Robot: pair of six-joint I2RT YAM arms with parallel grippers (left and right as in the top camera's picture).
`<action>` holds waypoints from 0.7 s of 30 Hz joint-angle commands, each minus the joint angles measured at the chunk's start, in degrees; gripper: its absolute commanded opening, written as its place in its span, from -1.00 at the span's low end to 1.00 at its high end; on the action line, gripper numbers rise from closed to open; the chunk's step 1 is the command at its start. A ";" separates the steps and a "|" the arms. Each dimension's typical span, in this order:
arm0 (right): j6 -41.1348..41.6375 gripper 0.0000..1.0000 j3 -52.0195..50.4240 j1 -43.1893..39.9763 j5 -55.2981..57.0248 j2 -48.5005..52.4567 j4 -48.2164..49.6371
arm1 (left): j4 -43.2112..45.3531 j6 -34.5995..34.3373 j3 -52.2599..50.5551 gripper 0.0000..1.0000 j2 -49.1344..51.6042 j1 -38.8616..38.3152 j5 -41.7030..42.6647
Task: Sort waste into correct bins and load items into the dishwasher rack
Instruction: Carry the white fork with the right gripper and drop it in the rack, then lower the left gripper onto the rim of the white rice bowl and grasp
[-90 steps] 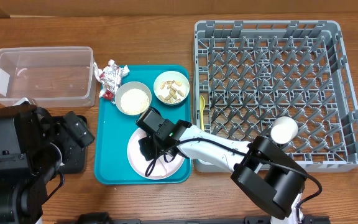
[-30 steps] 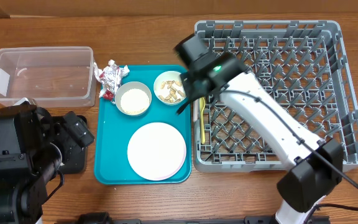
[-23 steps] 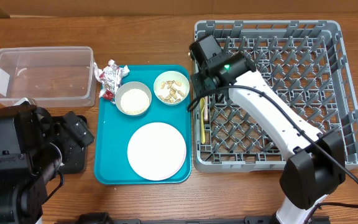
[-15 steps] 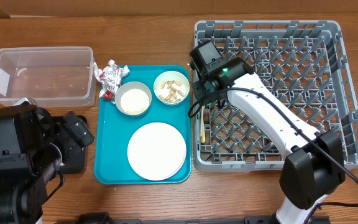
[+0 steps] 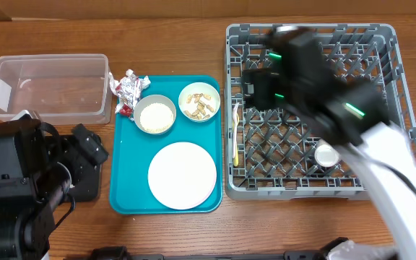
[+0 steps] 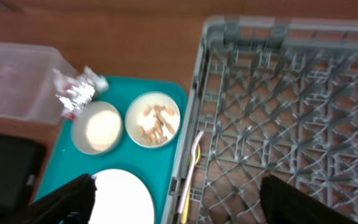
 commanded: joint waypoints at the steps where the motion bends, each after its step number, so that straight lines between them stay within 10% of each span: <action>1: 3.56 0.96 1.33 -1.92 0.17 -7.87 -1.29 | 2.82 1.88 0.37 1.00 0.07 0.13 4.98; 10: 7.19 1.00 1.31 -5.35 0.22 -17.16 -6.45 | 3.21 13.79 0.33 1.00 12.98 -6.67 12.61; 21: 7.15 1.00 1.16 -5.35 0.17 -15.82 -10.36 | 4.55 5.57 0.33 0.71 36.83 -12.24 4.02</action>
